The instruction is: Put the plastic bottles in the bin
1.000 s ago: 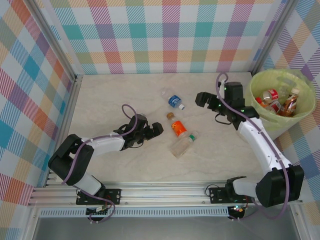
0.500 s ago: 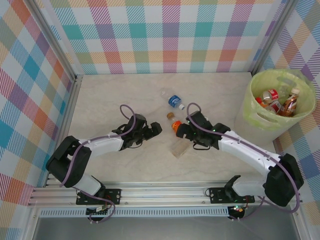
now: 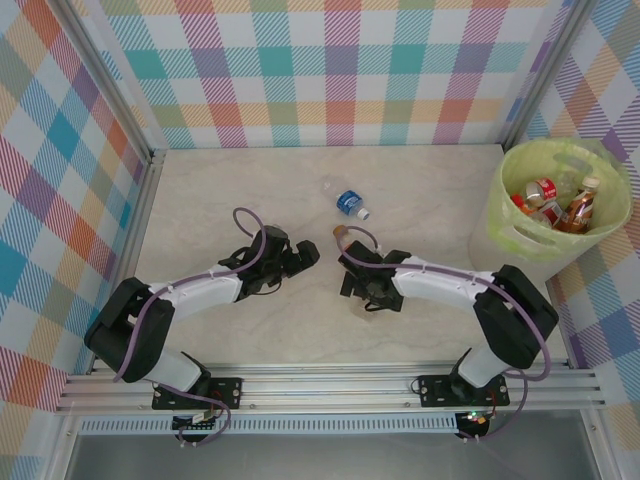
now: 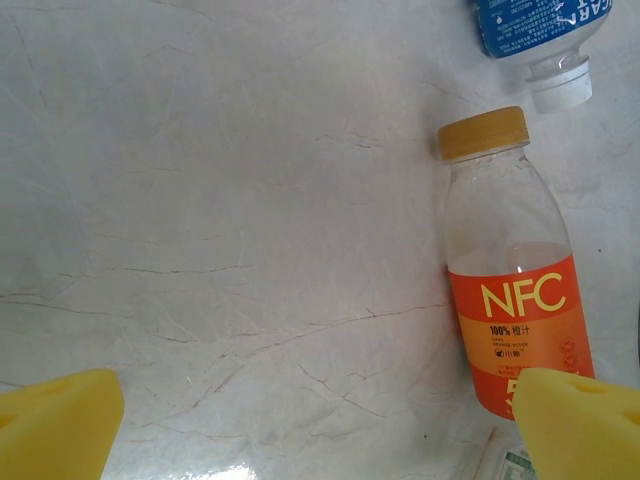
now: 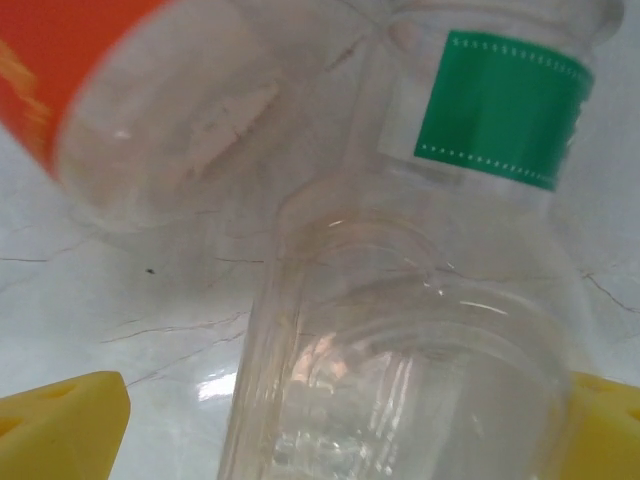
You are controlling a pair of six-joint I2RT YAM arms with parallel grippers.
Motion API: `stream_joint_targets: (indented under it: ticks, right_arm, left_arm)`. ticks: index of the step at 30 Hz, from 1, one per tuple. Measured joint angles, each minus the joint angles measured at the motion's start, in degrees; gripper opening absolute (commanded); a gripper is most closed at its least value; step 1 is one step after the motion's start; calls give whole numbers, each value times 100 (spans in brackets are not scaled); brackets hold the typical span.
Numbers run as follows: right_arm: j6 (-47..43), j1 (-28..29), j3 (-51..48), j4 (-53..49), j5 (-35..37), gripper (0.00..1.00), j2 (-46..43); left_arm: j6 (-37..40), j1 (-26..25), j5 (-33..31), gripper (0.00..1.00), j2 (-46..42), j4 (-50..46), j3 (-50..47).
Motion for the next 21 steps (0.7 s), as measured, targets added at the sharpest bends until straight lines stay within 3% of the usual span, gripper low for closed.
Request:
stream_joint_targets:
  ticks: [5,14,21]
  right_arm:
    - [50,2,-376,238,94,97,-61]
    - [-317,-15,-741,719,299,67,-179]
    - [-450,-15,-1084,901,520,59,-828]
  left_arm:
    - [-2,20,-2,100,0,0,0]
    - [-70,20,22,100,0,0,0]
    - [-107,20,9,100,0,0,0]
